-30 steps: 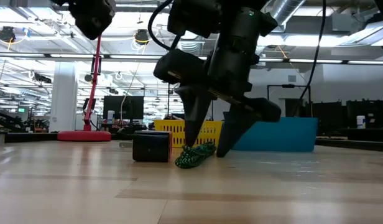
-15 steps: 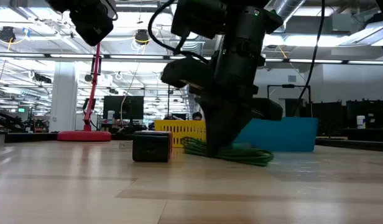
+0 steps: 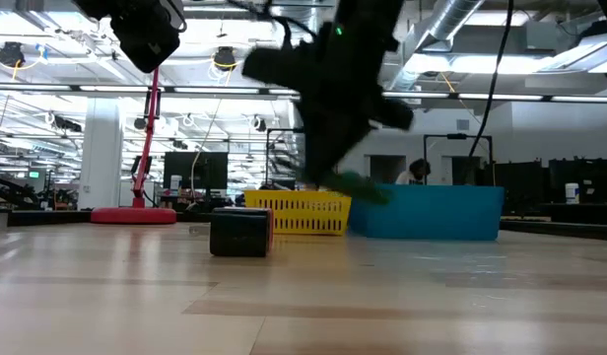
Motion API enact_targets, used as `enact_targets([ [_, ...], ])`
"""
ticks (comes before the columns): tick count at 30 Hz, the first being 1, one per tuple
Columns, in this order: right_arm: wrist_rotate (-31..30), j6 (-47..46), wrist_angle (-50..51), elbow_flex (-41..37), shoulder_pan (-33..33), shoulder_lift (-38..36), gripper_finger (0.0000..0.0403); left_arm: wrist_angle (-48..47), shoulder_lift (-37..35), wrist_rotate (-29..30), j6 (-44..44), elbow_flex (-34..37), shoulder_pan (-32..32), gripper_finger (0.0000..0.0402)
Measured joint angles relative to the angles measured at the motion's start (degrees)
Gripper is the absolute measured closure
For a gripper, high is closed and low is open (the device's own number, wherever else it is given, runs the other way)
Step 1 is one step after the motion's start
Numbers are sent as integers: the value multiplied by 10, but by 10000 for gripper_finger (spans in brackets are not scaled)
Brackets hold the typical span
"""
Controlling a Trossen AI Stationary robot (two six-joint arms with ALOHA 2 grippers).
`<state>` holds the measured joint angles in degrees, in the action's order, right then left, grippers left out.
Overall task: Pick and place items into bin
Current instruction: Put the green charger cable into the yellow bin
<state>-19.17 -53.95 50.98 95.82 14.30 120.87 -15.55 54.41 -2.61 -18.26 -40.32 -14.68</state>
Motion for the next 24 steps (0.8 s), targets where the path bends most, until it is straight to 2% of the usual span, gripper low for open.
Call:
enact_targets([
  [8, -62, 148, 79, 99, -41, -1, 395, 0, 0, 21, 11, 0, 0, 246],
  [12, -49, 218, 90, 117, -79, -1, 385, 15, 0, 39, 35, 0, 0, 246],
  [17, -7, 317, 98, 119, -128, -1, 396, 60, 0, 40, 57, 0, 0, 246],
  [24, -1, 426, 100, 119, -175, -1, 385, 104, 0, 40, 107, 0, 0, 246],
])
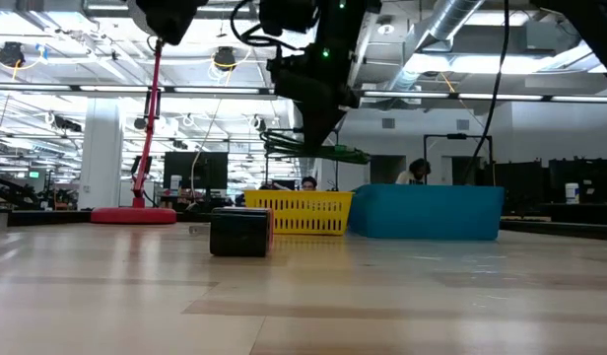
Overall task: Pick and place items into bin
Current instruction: Put the green charger cable into the yellow bin
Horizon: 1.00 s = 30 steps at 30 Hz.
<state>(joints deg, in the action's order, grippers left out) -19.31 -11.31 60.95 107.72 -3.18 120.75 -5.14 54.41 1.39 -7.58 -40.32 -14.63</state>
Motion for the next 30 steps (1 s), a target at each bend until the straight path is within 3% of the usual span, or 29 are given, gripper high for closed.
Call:
enact_targets([
  [9, 51, 101, -35, 0, -27, 5, 392, 74, 0, 0, 63, 0, 0, 246],
  [20, 108, 143, -61, 1, -45, 5, 392, 95, 0, 7, 108, 0, 0, 246],
  [30, 115, 140, -59, 1, -43, 5, 314, 94, 0, 10, 103, 0, 0, 246],
])
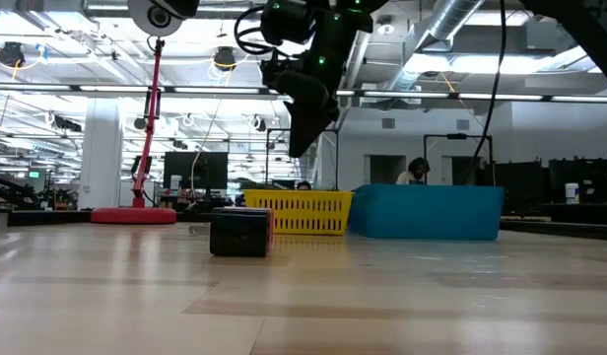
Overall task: Pick and place items into bin
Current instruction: Put the green charger cable into the yellow bin, then put the pink charger adapter into the light blue bin
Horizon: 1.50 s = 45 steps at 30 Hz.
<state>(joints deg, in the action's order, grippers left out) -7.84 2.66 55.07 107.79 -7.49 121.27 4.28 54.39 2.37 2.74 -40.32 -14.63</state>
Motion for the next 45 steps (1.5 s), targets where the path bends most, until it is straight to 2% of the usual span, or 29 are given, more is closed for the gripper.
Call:
enact_targets([
  [7, -1, -19, 29, 0, 3, -3, 289, -12, 0, 0, -6, 0, 0, 246],
  [17, -1, -39, 295, 64, 44, -7, 295, -14, 0, 0, -56, 0, 0, 246],
  [20, 0, -27, 337, 71, 67, -20, 295, -22, 0, 0, -52, 0, 0, 246],
  [27, 0, -20, 296, 72, 112, -118, 295, -55, 0, 0, -42, 0, 0, 246],
  [35, -1, 56, 168, 72, 131, -281, 295, -33, 1, 18, -34, 0, 0, 246],
  [41, 0, 98, 143, 71, 118, -364, 295, -33, 1, 92, -16, 0, 0, 246],
  [45, 4, 109, 138, 27, 104, -412, 295, -33, 1, 143, -21, 0, 0, 246],
])
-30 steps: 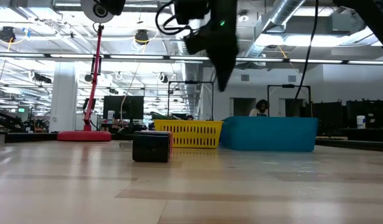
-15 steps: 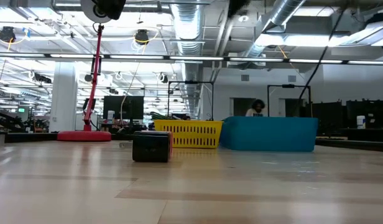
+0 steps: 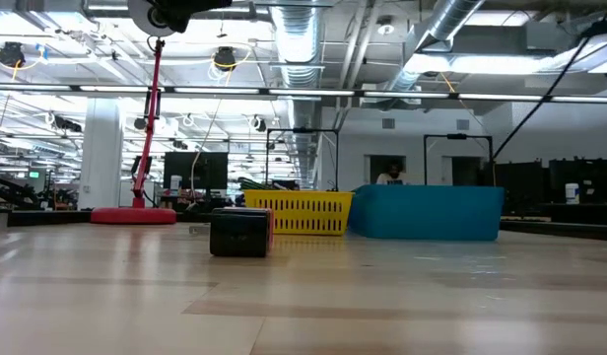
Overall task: Pick and place items into bin
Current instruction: Put the pink charger adapter into the light blue bin
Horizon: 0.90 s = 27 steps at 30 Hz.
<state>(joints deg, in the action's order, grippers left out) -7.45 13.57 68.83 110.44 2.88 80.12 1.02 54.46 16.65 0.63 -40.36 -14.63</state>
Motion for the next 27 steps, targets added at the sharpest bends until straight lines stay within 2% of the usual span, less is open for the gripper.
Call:
enact_targets([
  [5, 6, -4, -108, -133, -17, -88, 294, 27, 0, 25, -9, 0, 2, 246],
  [11, 29, -30, -309, -345, -22, -221, 294, 71, 0, -13, -10, 0, 10, 246],
  [15, 30, -55, -387, -448, -17, -291, 294, 72, 14, -12, -17, 0, 19, 246],
  [20, 30, -78, -422, -524, -16, -346, 294, 33, 88, -14, -47, -19, 30, 246],
  [27, 29, -99, -442, -597, -3, -388, 294, -131, 232, -85, -62, -142, 33, 246],
])
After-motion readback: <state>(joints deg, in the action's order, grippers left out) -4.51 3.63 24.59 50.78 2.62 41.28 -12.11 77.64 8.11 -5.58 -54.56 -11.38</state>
